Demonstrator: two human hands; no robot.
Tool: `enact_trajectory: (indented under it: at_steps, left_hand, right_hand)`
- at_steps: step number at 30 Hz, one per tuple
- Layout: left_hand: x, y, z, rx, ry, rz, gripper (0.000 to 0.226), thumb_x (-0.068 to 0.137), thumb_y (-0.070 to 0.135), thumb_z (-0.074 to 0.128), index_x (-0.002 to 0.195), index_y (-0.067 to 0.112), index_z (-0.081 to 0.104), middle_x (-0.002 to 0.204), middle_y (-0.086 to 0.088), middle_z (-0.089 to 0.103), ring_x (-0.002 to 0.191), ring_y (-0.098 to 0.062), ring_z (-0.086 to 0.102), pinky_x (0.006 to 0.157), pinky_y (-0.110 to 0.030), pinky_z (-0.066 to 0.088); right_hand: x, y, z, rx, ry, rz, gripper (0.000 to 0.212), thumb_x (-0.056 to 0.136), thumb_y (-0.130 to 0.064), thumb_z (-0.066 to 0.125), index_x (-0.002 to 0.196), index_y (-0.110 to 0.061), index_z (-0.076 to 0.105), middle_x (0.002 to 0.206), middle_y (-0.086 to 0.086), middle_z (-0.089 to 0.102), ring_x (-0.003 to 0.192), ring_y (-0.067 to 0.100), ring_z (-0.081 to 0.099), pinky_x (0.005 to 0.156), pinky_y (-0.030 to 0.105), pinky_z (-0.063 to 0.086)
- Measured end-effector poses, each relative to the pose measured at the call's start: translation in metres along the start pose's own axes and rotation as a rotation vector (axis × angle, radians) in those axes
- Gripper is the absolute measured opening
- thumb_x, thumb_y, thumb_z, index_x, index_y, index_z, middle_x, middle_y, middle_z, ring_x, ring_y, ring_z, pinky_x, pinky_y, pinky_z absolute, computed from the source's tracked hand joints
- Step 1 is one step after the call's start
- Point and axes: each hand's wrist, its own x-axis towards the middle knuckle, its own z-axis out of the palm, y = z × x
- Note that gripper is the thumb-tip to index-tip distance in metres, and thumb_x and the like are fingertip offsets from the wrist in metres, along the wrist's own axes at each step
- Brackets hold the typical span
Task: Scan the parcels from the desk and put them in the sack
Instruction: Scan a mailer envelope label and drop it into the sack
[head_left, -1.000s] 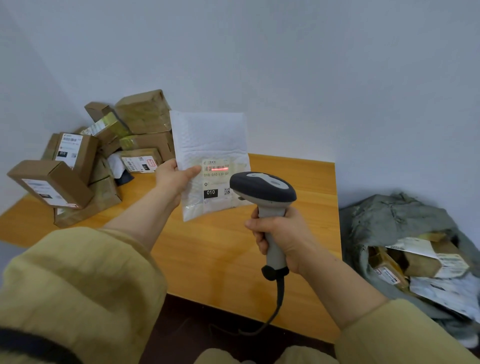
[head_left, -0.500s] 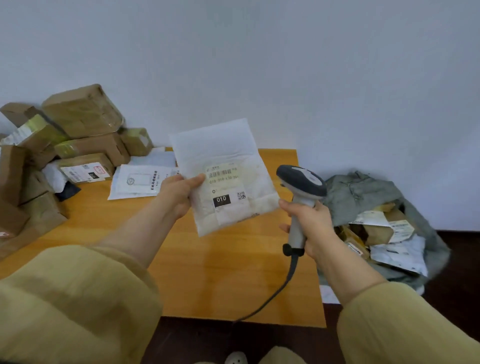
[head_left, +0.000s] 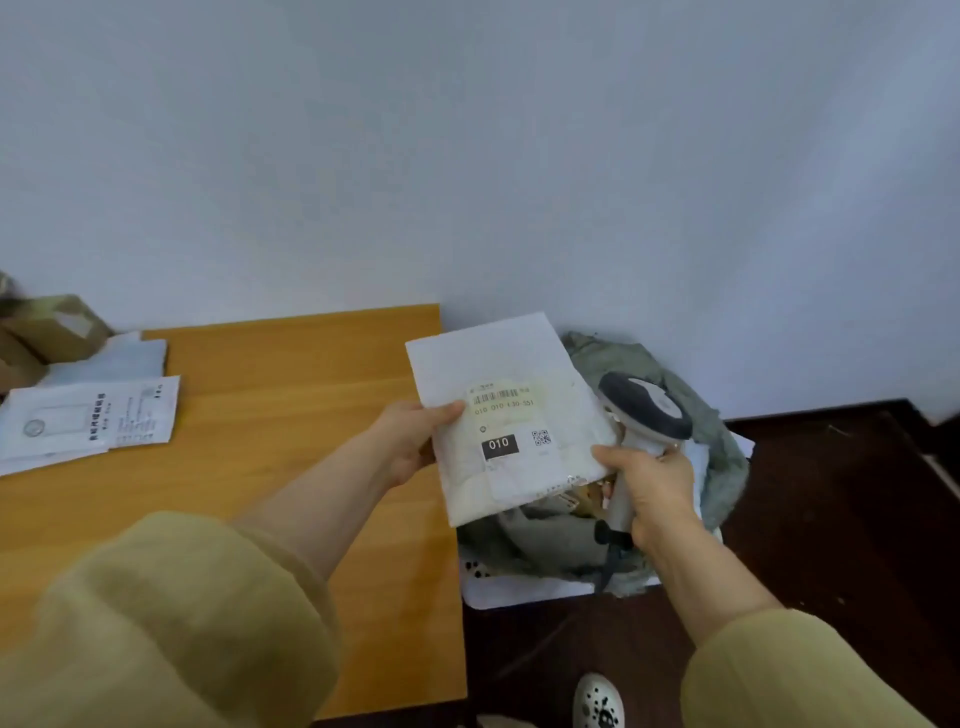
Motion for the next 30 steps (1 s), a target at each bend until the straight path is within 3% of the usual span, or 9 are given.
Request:
enact_trajectory:
  at_steps: [3,6,9,13,16,20,23,26,30]
  left_hand:
    - [0.023,-0.015,0.068,0.038,0.052,-0.069,0.028,0.091,0.037,0.062,0.104,0.012,0.061,0.1,-0.007,0.067,0.089,-0.021,0.063,0.068,-0.03,0.05]
    - [0.047,-0.031,0.113,0.183,0.2,-0.036,0.016,0.094,0.029,0.058,0.099,0.014,0.061,0.099,-0.008,0.062,0.088,-0.022,0.06,0.073,-0.032,0.049]
    - [0.071,-0.05,0.127,0.695,0.217,0.128,0.035,0.092,0.018,0.057,0.127,0.016,0.059,0.133,-0.006,0.055,0.121,-0.025,0.051,0.095,-0.03,0.043]
    - [0.104,-0.064,0.136,1.361,0.24,0.246,0.059,0.089,0.027,0.057,0.145,0.026,0.037,0.15,-0.012,0.028,0.136,-0.032,0.029,0.109,-0.04,0.032]
    - [0.137,-0.068,0.148,1.555,0.248,0.262,0.087,0.083,0.044,0.066,0.149,0.015,0.018,0.153,-0.019,0.017,0.14,-0.035,0.019,0.114,-0.043,0.023]
    - [0.183,-0.076,0.157,1.682,0.219,0.283,0.107,0.079,0.052,0.069,0.151,0.009,0.003,0.153,-0.023,0.013,0.142,-0.037,0.017,0.112,-0.046,0.025]
    - [0.2,-0.073,0.151,1.775,0.2,0.282,0.077,0.091,0.033,0.059,0.149,0.009,0.016,0.146,-0.02,0.029,0.134,-0.035,0.033,0.102,-0.044,0.036]
    - [0.21,-0.055,0.137,1.451,0.266,0.34,0.028,0.097,0.011,0.039,0.12,0.007,0.052,0.119,-0.017,0.058,0.11,-0.036,0.054,0.078,-0.038,0.041]
    - [0.215,-0.001,0.112,1.055,0.399,0.489,0.03,0.102,0.025,0.038,0.095,0.002,0.056,0.089,-0.016,0.058,0.089,-0.037,0.056,0.067,-0.036,0.037]
  right_hand:
    - [0.05,-0.021,-0.054,0.001,0.059,0.025,0.032,0.078,0.006,0.07,0.104,-0.005,0.056,0.084,0.009,0.062,0.065,0.02,0.056,0.049,0.028,0.046]
    - [0.093,-0.033,-0.096,-0.01,0.131,0.047,0.035,0.076,0.008,0.07,0.105,-0.005,0.057,0.082,0.009,0.061,0.065,0.021,0.057,0.045,0.026,0.049]
    - [0.126,-0.035,-0.123,-0.029,0.186,0.091,0.034,0.074,0.008,0.071,0.104,-0.004,0.059,0.081,0.009,0.062,0.064,0.022,0.059,0.042,0.022,0.05]
    - [0.16,-0.028,-0.144,-0.071,0.228,0.14,0.025,0.073,0.009,0.071,0.081,-0.011,0.059,0.078,0.007,0.063,0.065,0.023,0.06,0.048,0.029,0.051]
    - [0.174,-0.022,-0.151,-0.103,0.242,0.154,0.026,0.073,0.011,0.07,0.079,-0.013,0.06,0.079,0.007,0.064,0.068,0.024,0.061,0.062,0.036,0.053]
    - [0.19,-0.016,-0.152,-0.185,0.222,0.173,0.026,0.074,0.011,0.069,0.079,-0.012,0.058,0.081,0.007,0.064,0.07,0.025,0.061,0.062,0.038,0.052]
    - [0.199,-0.016,-0.145,-0.235,0.182,0.205,0.026,0.074,0.012,0.068,0.079,-0.012,0.058,0.082,0.008,0.064,0.071,0.026,0.06,0.059,0.036,0.05]
    - [0.203,-0.018,-0.129,-0.247,0.14,0.233,0.026,0.074,0.013,0.066,0.079,-0.011,0.06,0.082,0.008,0.064,0.07,0.025,0.06,0.062,0.039,0.051]
    - [0.209,-0.029,-0.099,-0.268,0.048,0.239,0.023,0.073,0.013,0.067,0.08,-0.008,0.063,0.082,0.012,0.065,0.069,0.03,0.058,0.062,0.039,0.05]
